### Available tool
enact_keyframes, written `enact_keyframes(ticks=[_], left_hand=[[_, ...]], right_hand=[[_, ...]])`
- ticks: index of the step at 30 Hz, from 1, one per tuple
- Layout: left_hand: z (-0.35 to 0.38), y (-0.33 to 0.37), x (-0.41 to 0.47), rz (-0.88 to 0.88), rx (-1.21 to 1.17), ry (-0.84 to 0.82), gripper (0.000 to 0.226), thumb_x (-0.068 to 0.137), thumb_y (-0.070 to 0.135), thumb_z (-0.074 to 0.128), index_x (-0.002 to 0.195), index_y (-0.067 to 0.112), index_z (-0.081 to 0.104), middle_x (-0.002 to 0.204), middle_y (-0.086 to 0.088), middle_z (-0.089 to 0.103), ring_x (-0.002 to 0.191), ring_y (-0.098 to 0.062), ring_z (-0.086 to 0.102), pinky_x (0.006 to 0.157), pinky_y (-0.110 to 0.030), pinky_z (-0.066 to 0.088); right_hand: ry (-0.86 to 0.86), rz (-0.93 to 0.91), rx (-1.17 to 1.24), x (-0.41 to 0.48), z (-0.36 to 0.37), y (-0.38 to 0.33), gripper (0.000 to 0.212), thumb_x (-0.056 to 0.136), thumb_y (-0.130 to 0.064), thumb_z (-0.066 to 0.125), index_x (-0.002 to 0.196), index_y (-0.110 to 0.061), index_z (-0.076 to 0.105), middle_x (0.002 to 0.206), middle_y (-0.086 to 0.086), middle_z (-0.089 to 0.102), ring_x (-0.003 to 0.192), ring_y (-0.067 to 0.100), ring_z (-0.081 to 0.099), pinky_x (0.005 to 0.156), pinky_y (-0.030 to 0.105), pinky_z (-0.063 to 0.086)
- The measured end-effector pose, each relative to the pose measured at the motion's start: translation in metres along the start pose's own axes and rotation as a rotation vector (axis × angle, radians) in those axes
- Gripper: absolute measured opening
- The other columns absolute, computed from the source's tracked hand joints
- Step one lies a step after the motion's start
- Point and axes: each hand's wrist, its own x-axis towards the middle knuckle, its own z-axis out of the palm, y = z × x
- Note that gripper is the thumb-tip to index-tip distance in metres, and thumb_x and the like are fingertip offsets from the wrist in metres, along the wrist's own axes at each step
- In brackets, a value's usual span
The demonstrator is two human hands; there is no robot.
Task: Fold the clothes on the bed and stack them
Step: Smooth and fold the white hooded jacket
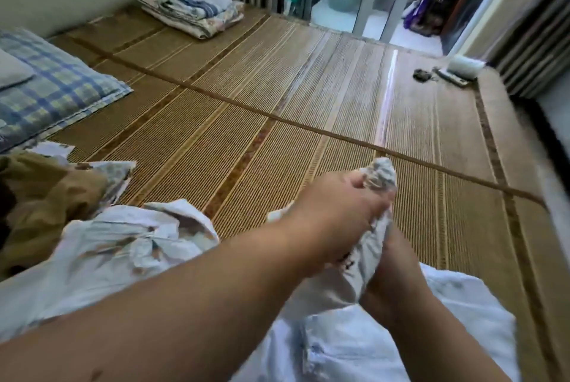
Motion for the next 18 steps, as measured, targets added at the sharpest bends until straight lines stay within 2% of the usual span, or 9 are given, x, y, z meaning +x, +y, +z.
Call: enact_keyframes(ticks=[3,5,8,10,12,14,15,17,18], left_hand=[[0.074,0.01,0.001,0.057,0.062,-0.017,0.021,0.091,0.034,0.056,0.09,0.016,0.068,0.088,-0.004,0.072,0.089,-0.025,0.067,0.085,-0.044,0.053],[0.112,0.015,-0.003,0.1,0.044,-0.065,0.02,0.092,0.033,0.054,0.093,0.018,0.067,0.088,-0.002,0.071,0.087,-0.022,0.066,0.085,-0.041,0.054],[0.168,0.017,-0.012,0.162,0.156,-0.252,0.019,0.092,0.019,0.051,0.104,0.014,0.065,0.096,-0.012,0.068,0.077,-0.012,0.064,0.076,-0.024,0.055],[0.194,0.008,-0.018,0.147,0.218,-0.406,0.02,0.086,0.012,0.053,0.103,0.008,0.064,0.098,-0.015,0.067,0.086,-0.024,0.065,0.081,-0.037,0.056],[0.21,-0.009,-0.025,0.163,0.203,-0.542,0.02,0.085,0.015,0.056,0.102,0.008,0.064,0.098,-0.011,0.068,0.093,-0.029,0.063,0.086,-0.043,0.053],[0.213,-0.037,-0.026,0.124,0.222,-0.569,0.032,0.085,0.023,0.059,0.117,0.024,0.065,0.108,0.006,0.068,0.1,-0.015,0.063,0.09,-0.028,0.051],[0.208,-0.053,-0.024,0.104,0.273,-0.523,0.04,0.086,0.026,0.06,0.125,0.031,0.061,0.117,0.012,0.065,0.102,-0.004,0.061,0.088,-0.02,0.048],[0.191,-0.093,-0.01,0.144,0.48,-0.36,0.043,0.087,0.03,0.059,0.129,0.037,0.056,0.13,0.019,0.055,0.108,0.007,0.053,0.09,-0.011,0.04],[0.18,-0.113,0.001,0.177,0.622,-0.274,0.044,0.088,0.033,0.058,0.132,0.037,0.054,0.136,0.017,0.05,0.118,0.004,0.047,0.097,-0.013,0.035]], right_hand=[[0.044,-0.083,-0.011,-0.052,-0.031,-0.064,0.069,0.085,-0.063,0.038,0.106,-0.008,0.073,0.115,0.023,0.066,0.107,0.032,0.065,0.084,0.043,0.056],[0.112,-0.131,-0.202,-0.081,-0.054,-0.094,0.069,0.078,-0.069,0.05,0.101,-0.008,0.075,0.108,0.022,0.069,0.102,0.029,0.068,0.077,0.04,0.059],[0.232,-0.109,-0.491,-0.112,-0.097,-0.124,0.058,0.062,-0.048,0.07,0.1,-0.005,0.069,0.092,0.018,0.073,0.086,0.028,0.072,0.058,0.03,0.057],[0.327,-0.089,-0.56,-0.12,-0.126,-0.132,0.033,0.071,-0.029,0.071,0.089,-0.002,0.066,0.074,0.016,0.07,0.065,0.027,0.07,0.048,0.028,0.052],[0.424,-0.045,-0.507,-0.124,-0.161,-0.133,0.009,0.085,-0.009,0.058,0.081,-0.002,0.063,0.061,0.013,0.063,0.048,0.021,0.062,0.041,0.026,0.048],[0.489,0.017,-0.391,-0.124,-0.201,-0.127,0.018,0.086,0.001,0.048,0.092,0.002,0.065,0.074,0.024,0.066,0.056,0.029,0.066,0.047,0.035,0.056],[0.514,0.053,-0.353,-0.122,-0.221,-0.121,0.026,0.084,0.003,0.047,0.103,0.004,0.064,0.089,0.032,0.066,0.069,0.037,0.068,0.059,0.045,0.059],[0.567,0.117,-0.351,-0.117,-0.26,-0.105,0.038,0.08,0.005,0.046,0.116,0.004,0.059,0.113,0.038,0.059,0.093,0.047,0.063,0.083,0.062,0.051],[0.58,0.149,-0.386,-0.114,-0.279,-0.096,0.039,0.081,0.007,0.045,0.118,0.003,0.058,0.118,0.038,0.057,0.098,0.05,0.061,0.089,0.066,0.046]])
